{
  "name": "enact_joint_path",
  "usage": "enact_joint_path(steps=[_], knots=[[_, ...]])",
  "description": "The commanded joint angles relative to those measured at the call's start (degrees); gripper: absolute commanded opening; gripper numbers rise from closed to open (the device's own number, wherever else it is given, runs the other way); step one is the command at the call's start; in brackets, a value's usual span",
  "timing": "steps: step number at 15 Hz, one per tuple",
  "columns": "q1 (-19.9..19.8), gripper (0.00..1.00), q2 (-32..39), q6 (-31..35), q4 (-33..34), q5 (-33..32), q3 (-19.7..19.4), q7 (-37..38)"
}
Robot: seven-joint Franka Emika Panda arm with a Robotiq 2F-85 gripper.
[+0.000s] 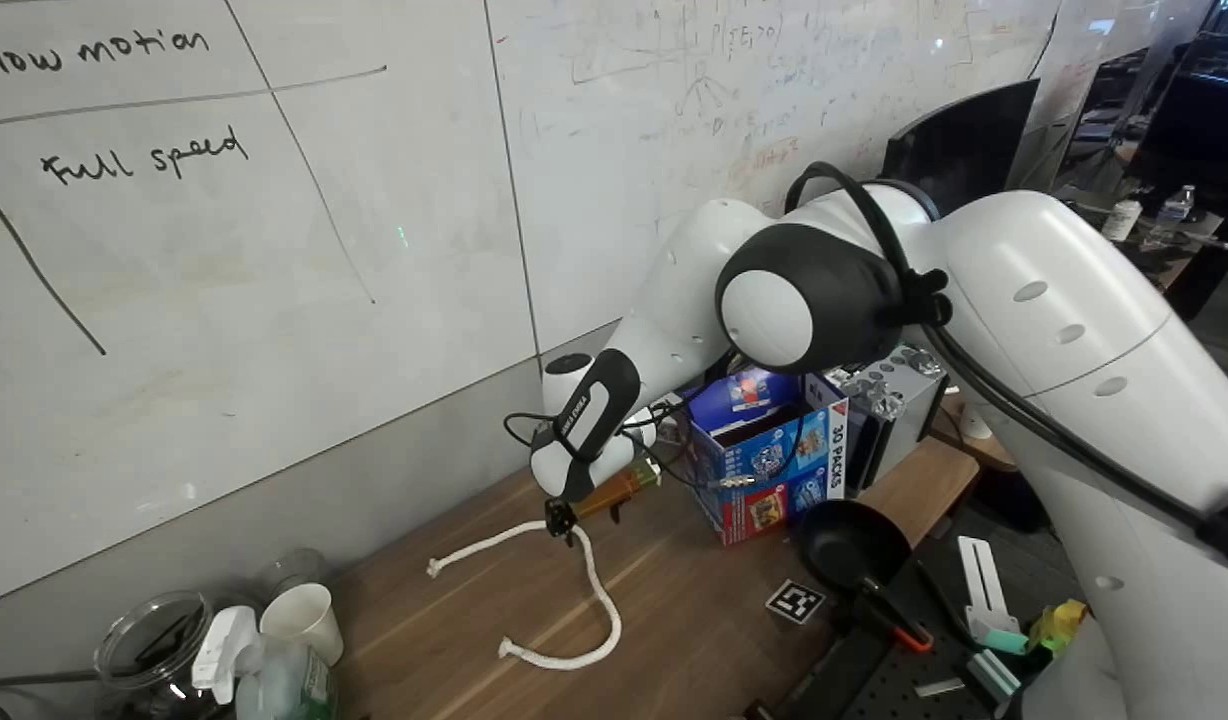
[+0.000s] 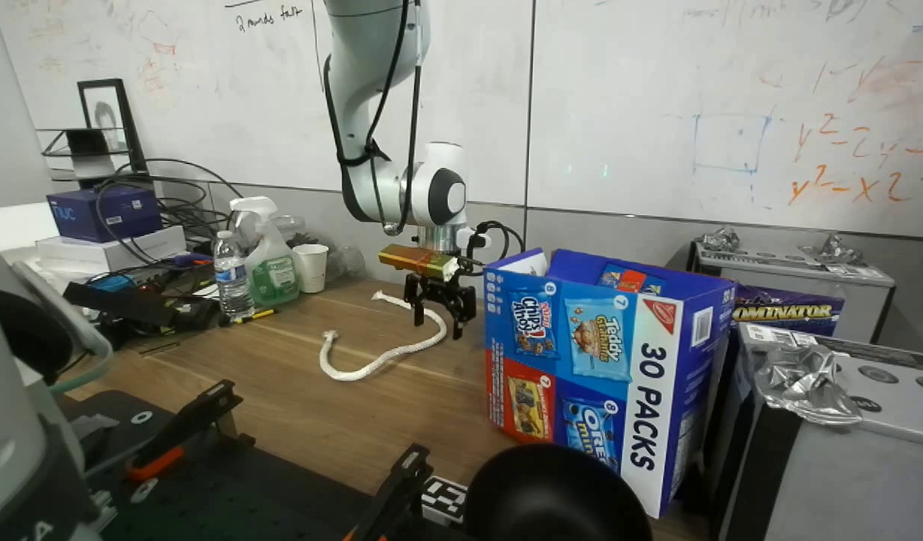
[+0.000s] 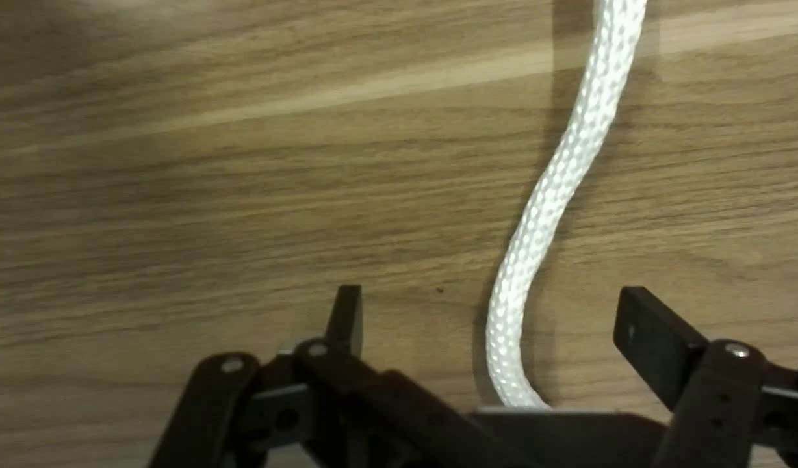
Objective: Place the white ropes inside the blue box
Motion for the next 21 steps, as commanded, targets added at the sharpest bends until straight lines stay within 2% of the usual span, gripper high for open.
enact_joint_path(steps=[1, 8, 17, 18, 19, 21], knots=[[1.15, 1.00, 1.21, 4.26, -0.38, 1.71, -0.55, 1.29], [1.77, 1.00, 1.58, 8.13, -2.16, 2.49, -0.91, 2.53], [1.25, 1.00, 1.60, 9.73, -3.04, 2.82, -0.55, 2.12], [1.26, 0.75, 1.60, 9.88, -3.12, 2.84, -0.54, 2.10], [1.03, 0.74, 1.68, 10.07, -3.17, 2.92, -0.30, 1.82], [0.95, 0.58, 1.53, 10.31, -3.39, 2.96, -0.25, 1.71]])
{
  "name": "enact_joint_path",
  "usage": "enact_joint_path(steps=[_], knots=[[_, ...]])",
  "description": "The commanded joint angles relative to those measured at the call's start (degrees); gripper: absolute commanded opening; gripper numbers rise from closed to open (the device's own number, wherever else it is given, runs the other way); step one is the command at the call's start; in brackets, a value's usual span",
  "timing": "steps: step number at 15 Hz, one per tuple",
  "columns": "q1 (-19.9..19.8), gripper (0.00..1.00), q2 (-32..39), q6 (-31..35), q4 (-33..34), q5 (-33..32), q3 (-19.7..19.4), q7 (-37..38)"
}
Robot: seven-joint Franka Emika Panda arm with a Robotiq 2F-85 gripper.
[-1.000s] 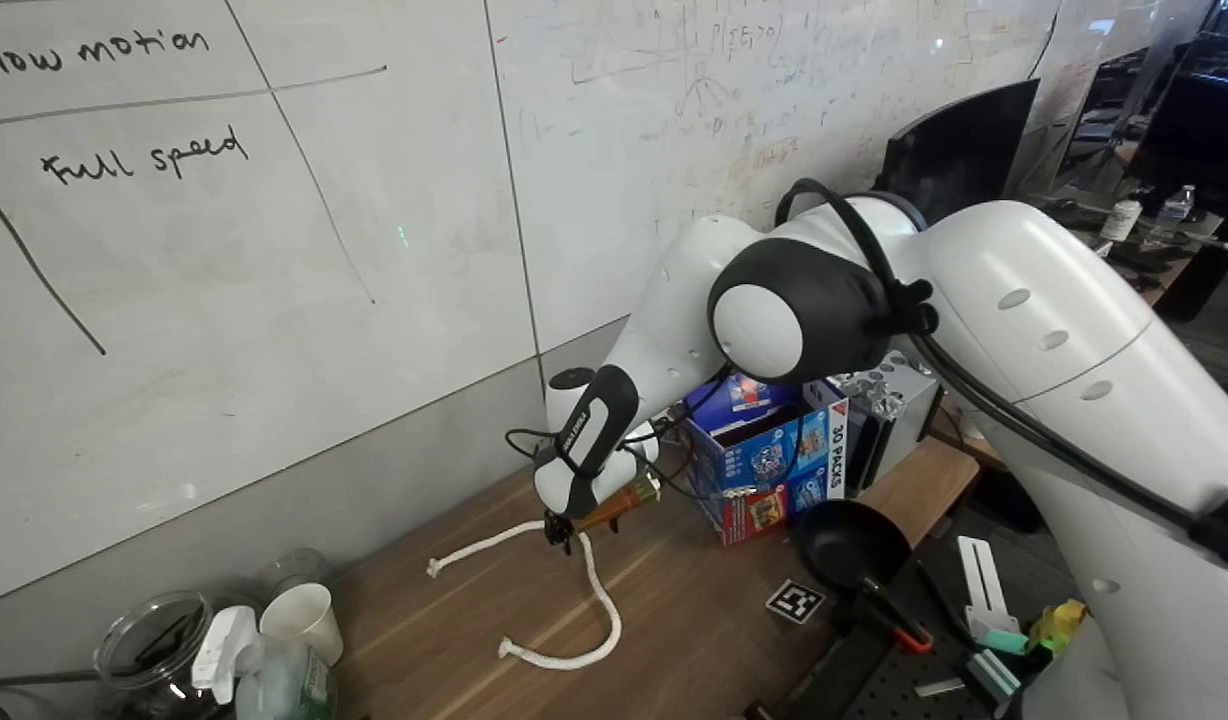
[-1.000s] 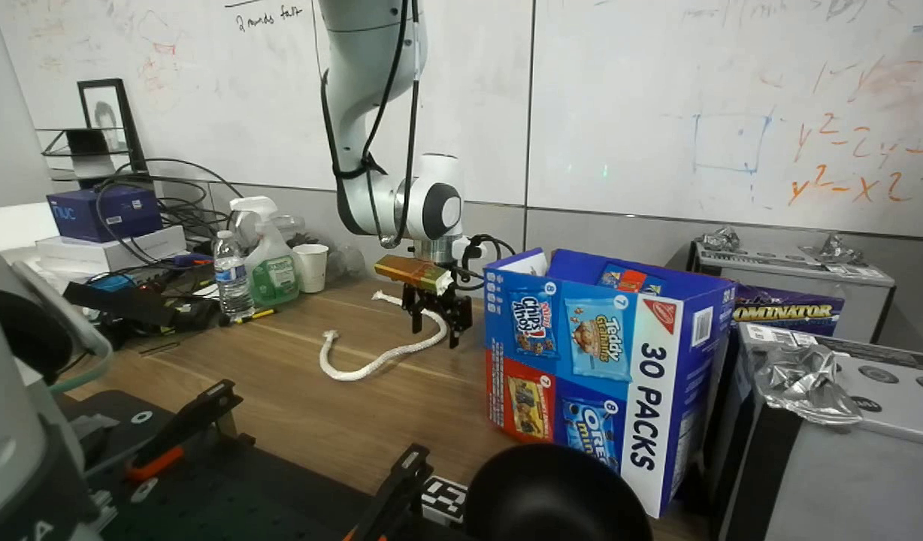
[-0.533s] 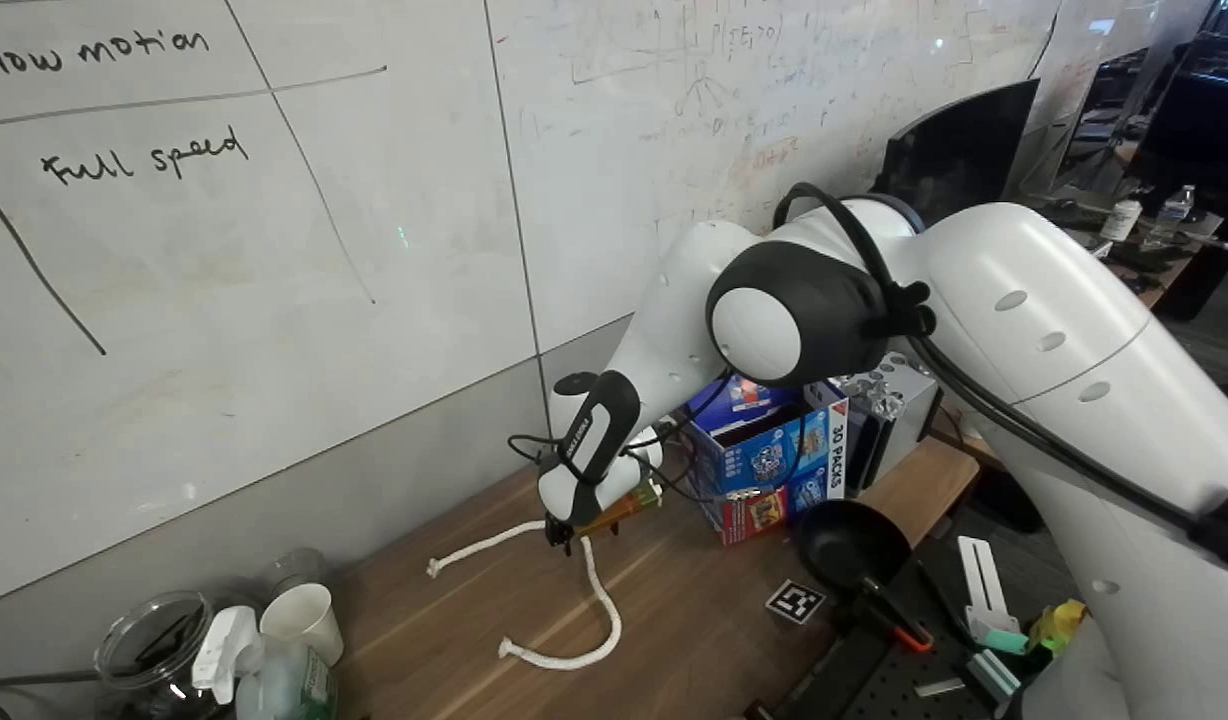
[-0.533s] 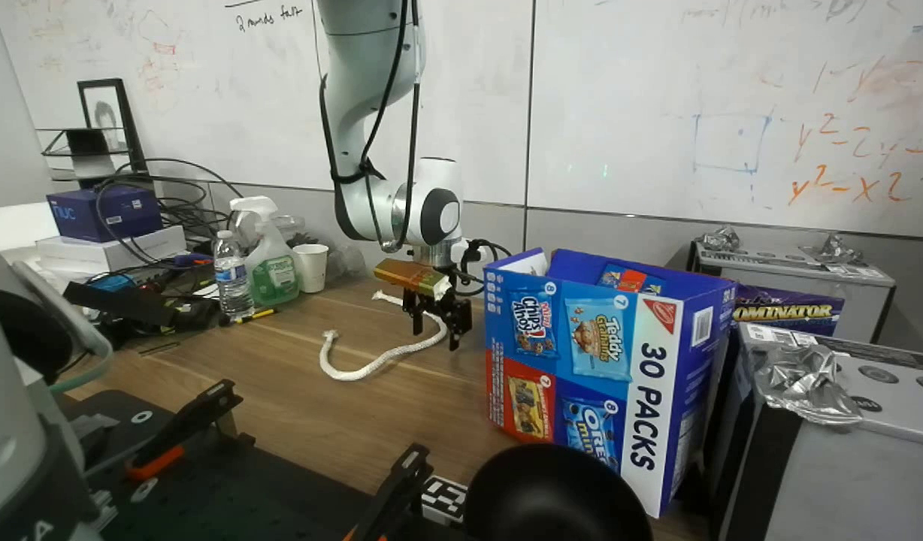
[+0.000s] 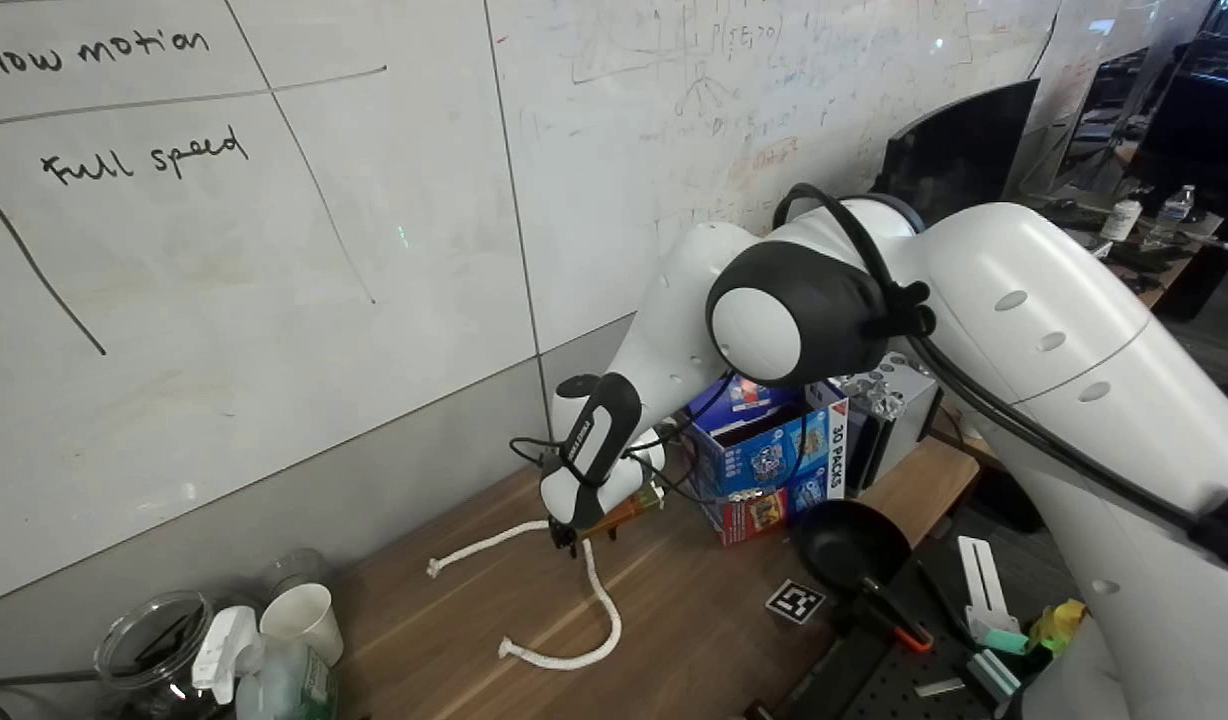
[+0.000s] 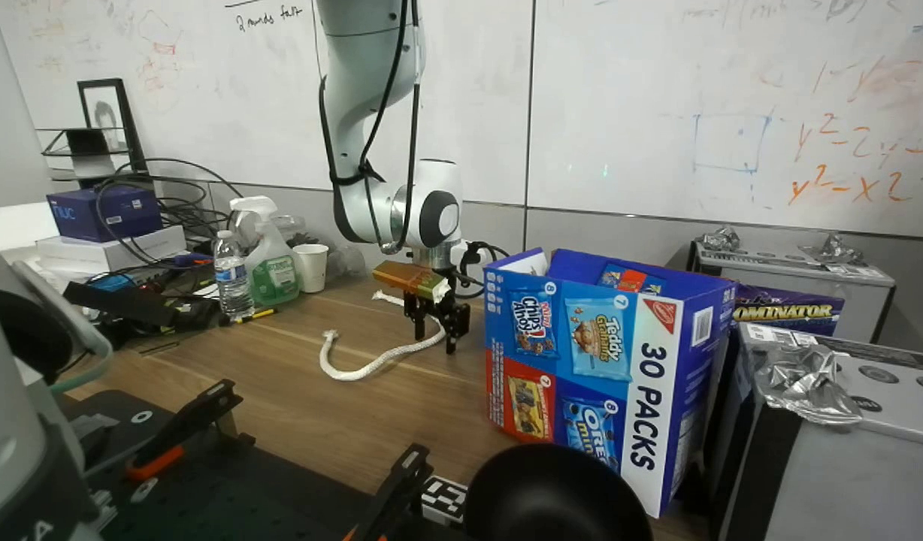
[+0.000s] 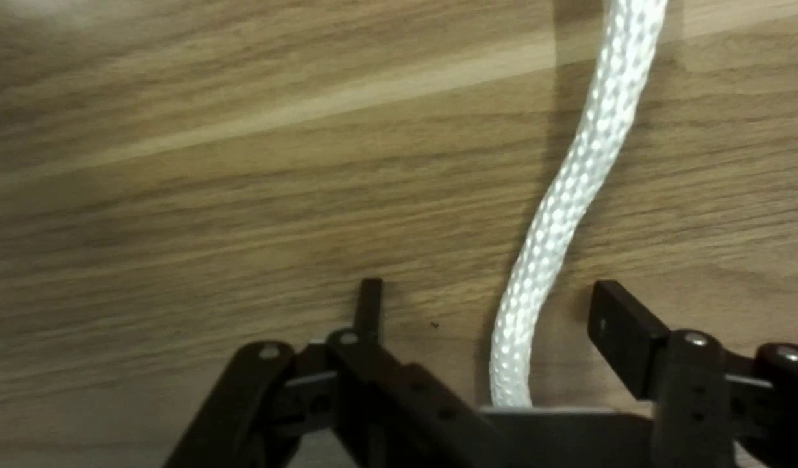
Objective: Place the white ropes inside the blue box
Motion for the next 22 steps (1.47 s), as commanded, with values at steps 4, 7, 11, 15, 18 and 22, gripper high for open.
enact_joint_path(steps=[4, 7, 11, 15, 18, 22], knots=[[0.14, 0.29, -0.93, 1.97, -1.06, 1.73, -0.23, -0.87], [-0.65, 0.07, -1.43, 1.59, -1.27, 1.94, 0.27, -1.54], [-2.97, 0.03, -5.55, -0.09, -3.28, 2.20, 0.20, -2.76], [-4.27, 0.03, -14.59, -0.43, -7.33, 2.15, -1.67, -1.72], [-4.20, 0.03, -22.19, -2.21, -9.63, 1.58, -3.89, -0.37], [-3.20, 0.03, -32.95, -6.69, -12.67, -0.63, -6.55, 1.27]])
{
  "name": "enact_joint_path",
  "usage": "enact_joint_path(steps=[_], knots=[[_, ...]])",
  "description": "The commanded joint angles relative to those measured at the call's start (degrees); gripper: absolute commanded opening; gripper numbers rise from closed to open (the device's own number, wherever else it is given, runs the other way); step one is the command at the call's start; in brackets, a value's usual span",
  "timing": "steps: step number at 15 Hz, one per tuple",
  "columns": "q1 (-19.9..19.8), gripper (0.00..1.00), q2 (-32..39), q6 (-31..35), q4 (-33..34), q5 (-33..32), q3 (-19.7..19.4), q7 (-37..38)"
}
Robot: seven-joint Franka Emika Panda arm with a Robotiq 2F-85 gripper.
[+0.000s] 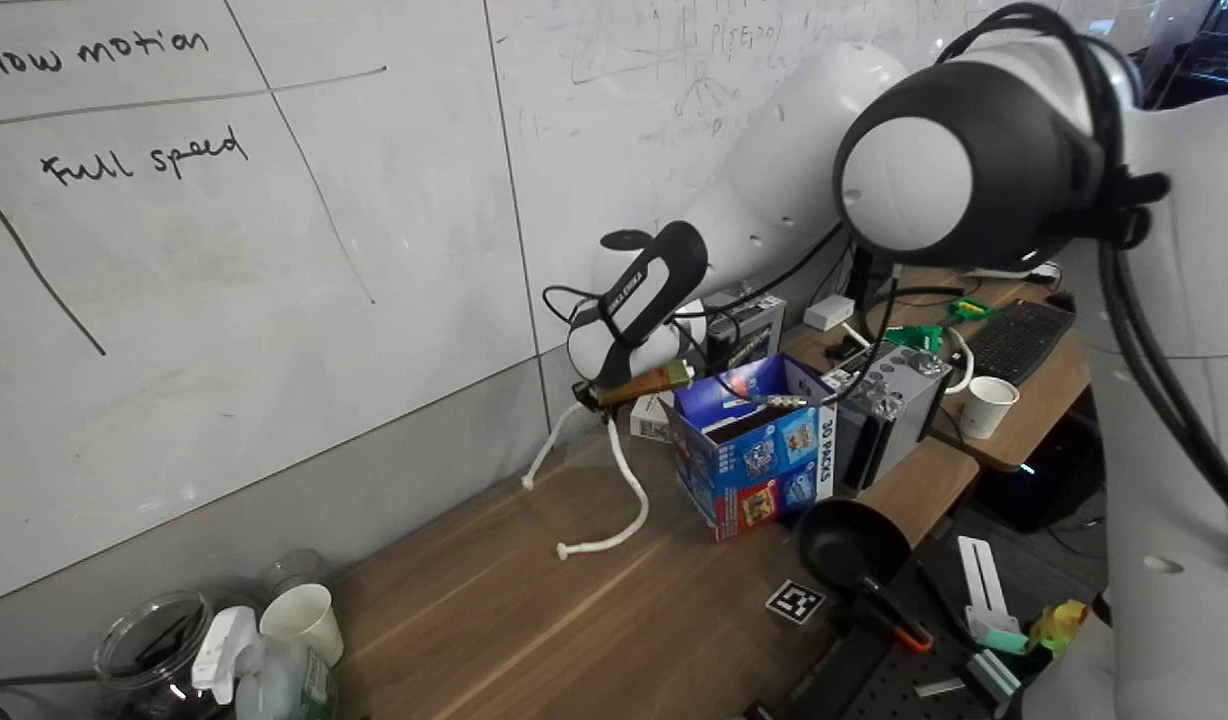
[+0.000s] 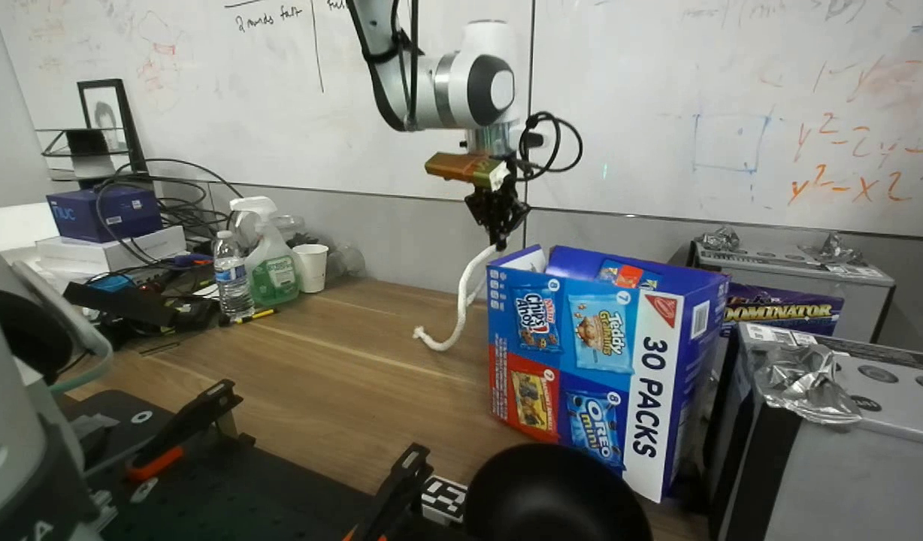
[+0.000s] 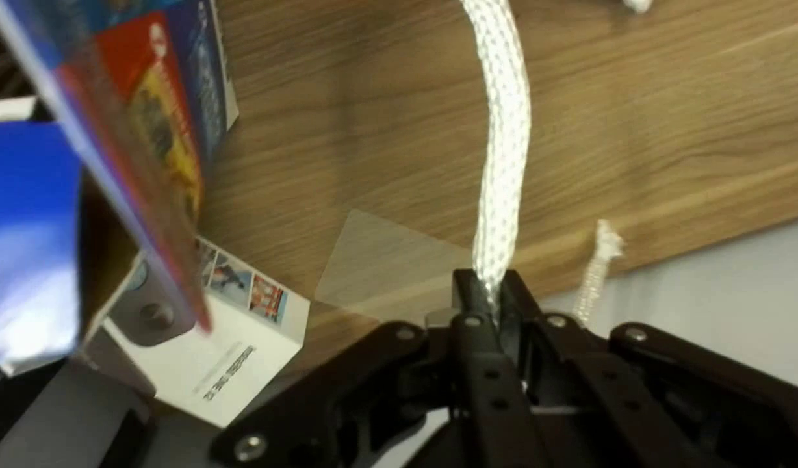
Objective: Place the white ropes inside the blue box
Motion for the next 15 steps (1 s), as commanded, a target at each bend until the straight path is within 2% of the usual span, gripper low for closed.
enact_joint_path(steps=[1, 5, 9, 12, 15], knots=[[1.52, 0.03, -11.74, -4.25, -5.36, -1.71, -2.31, 2.32], [2.59, 0.03, -21.46, -12.29, -5.78, -8.71, -4.12, 9.36], [1.42, 0.03, -30.42, -23.44, -3.13, -18.61, -1.42, 12.98], [0.07, 0.03, -34.86, -30.73, 0.41, -21.39, 1.42, 11.34], [-0.79, 0.03, -36.32, -34.76, 2.80, -20.92, 2.85, 4.00]])
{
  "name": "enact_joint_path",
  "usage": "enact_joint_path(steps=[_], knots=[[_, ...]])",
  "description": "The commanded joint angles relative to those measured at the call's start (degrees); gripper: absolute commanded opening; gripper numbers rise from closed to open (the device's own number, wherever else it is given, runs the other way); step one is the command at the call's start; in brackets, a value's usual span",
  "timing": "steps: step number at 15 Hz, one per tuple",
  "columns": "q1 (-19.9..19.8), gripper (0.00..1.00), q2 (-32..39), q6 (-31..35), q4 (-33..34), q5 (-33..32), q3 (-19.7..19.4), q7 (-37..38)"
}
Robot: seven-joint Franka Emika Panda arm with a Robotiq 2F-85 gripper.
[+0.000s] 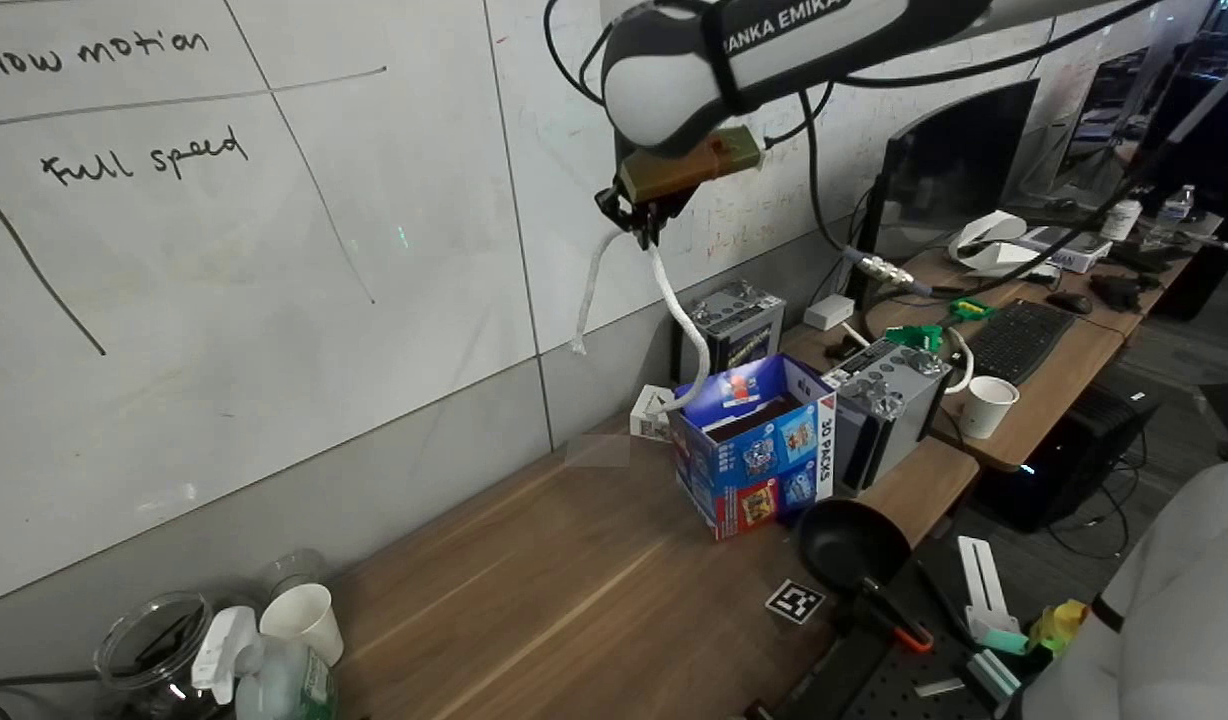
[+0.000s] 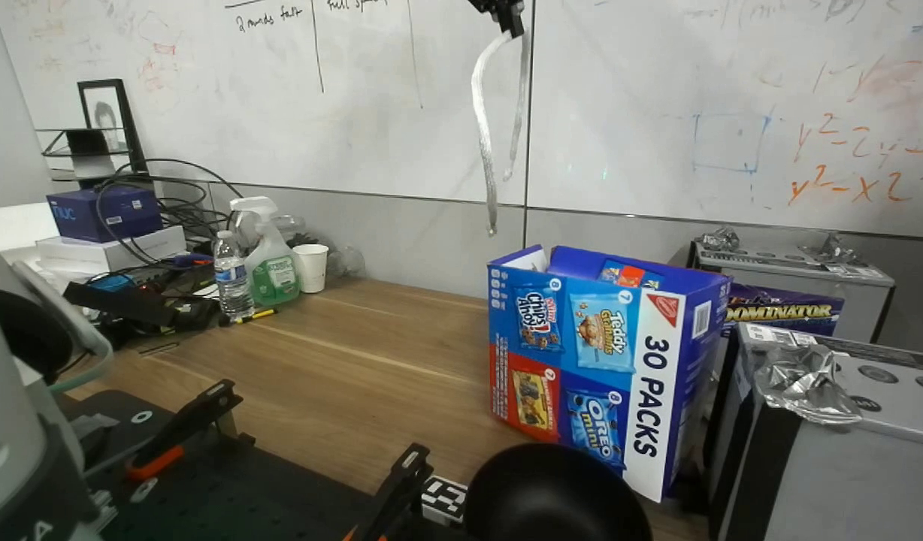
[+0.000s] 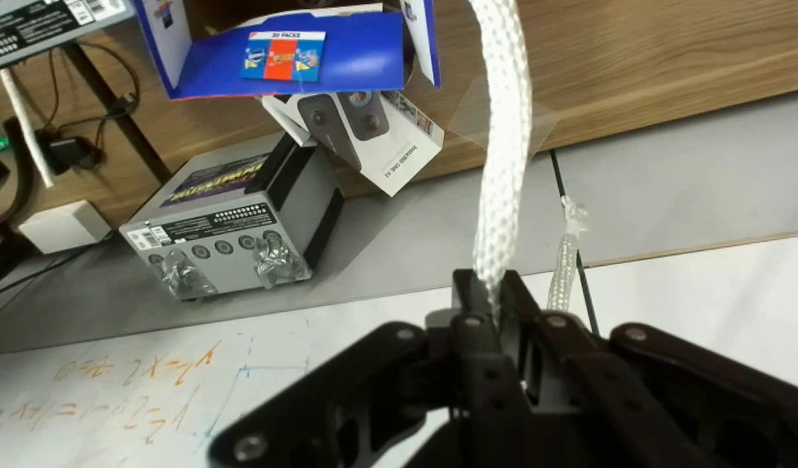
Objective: Place the white ropes inside the blue box
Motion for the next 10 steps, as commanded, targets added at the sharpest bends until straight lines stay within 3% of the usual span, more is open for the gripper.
enact_joint_path(steps=[1, 6, 10], knots=[[-1.96, 0.03, -1.18, -4.15, 2.94, -0.03, 1.94, -8.90], [-4.27, 0.03, 0.95, -7.94, 3.97, -2.54, 1.09, -20.18], [-6.64, 0.03, 2.64, -6.84, 4.02, -4.81, -0.22, -26.32]])
